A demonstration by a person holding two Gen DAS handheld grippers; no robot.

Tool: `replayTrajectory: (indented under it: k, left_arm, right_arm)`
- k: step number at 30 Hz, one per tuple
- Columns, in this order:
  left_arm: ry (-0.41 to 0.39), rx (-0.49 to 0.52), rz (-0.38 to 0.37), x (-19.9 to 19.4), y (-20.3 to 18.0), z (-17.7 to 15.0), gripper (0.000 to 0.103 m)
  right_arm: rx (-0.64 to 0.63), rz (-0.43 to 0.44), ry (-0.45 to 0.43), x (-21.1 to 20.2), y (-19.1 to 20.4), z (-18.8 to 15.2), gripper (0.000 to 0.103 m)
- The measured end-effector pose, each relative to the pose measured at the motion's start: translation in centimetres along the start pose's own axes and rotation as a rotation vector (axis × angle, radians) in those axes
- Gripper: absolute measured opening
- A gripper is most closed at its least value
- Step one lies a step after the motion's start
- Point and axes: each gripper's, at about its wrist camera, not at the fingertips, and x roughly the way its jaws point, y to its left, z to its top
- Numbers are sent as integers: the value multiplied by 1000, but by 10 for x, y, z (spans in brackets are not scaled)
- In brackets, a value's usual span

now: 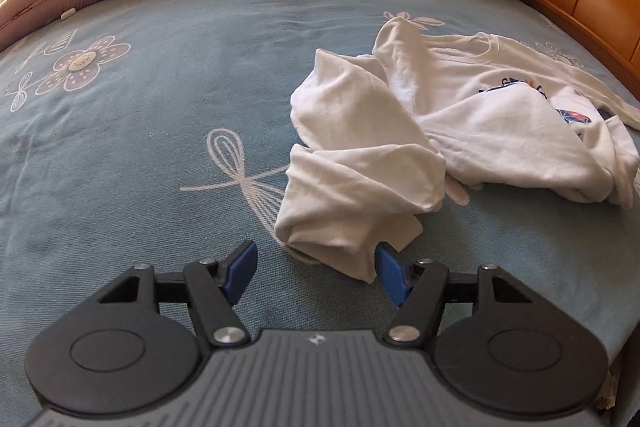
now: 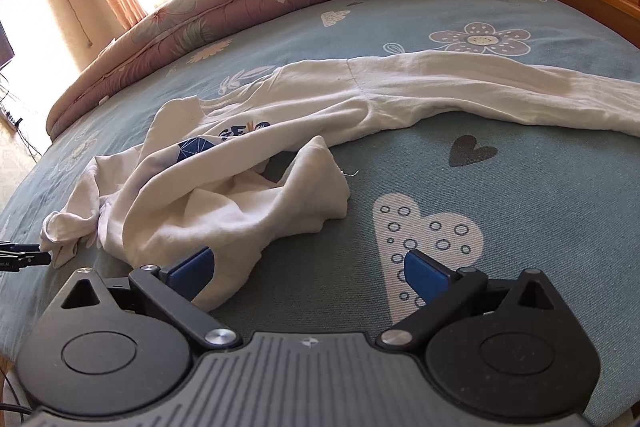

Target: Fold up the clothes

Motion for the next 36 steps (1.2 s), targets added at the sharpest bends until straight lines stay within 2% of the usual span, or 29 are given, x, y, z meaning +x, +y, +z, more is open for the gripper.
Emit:
replayTrajectory:
  k: [3, 6, 8, 9, 12, 14, 17, 24, 26, 30, 35, 36]
  left_arm:
    - [-20, -39, -15, 17, 5, 1, 65]
    - [-74, -11, 25, 25, -8, 0, 64]
    - [-88, 65, 47, 25, -26, 0, 51]
    - [-90, 102, 65, 24, -31, 0, 41]
    - [-95, 211, 125, 19, -46, 1, 26]
    - [-93, 230, 169, 13, -42, 5, 23]
    - [-102, 256, 331, 4, -25, 16, 19]
    - [-179, 190, 655, -42, 33, 46, 18]
    - [-188, 164, 639, -53, 39, 44, 19]
    - [-136, 166, 569, -52, 39, 26, 22]
    - [-115, 60, 489, -43, 50, 29, 24]
    - [-123, 37, 467, -41, 51, 34, 27]
  right_arm:
    - [-6, -3, 9, 3, 4, 1, 103]
    - [-7, -17, 27, 7, 5, -1, 103]
    - [-10, -20, 36, 9, 7, -2, 103]
    - [-13, -20, 37, 9, 8, -2, 103]
    - [-30, -20, 40, 10, 12, -1, 103]
    - [-40, -21, 38, 10, 14, -1, 103]
    - [-45, -19, 29, 7, 15, 1, 103]
    - [-27, -27, 17, 4, 11, 2, 103]
    - [-29, -27, 18, 4, 12, 1, 103]
    - [-36, -22, 21, 5, 15, 1, 103]
    - [-60, -21, 23, 5, 22, 3, 103]
    - [-65, -20, 21, 4, 24, 4, 103]
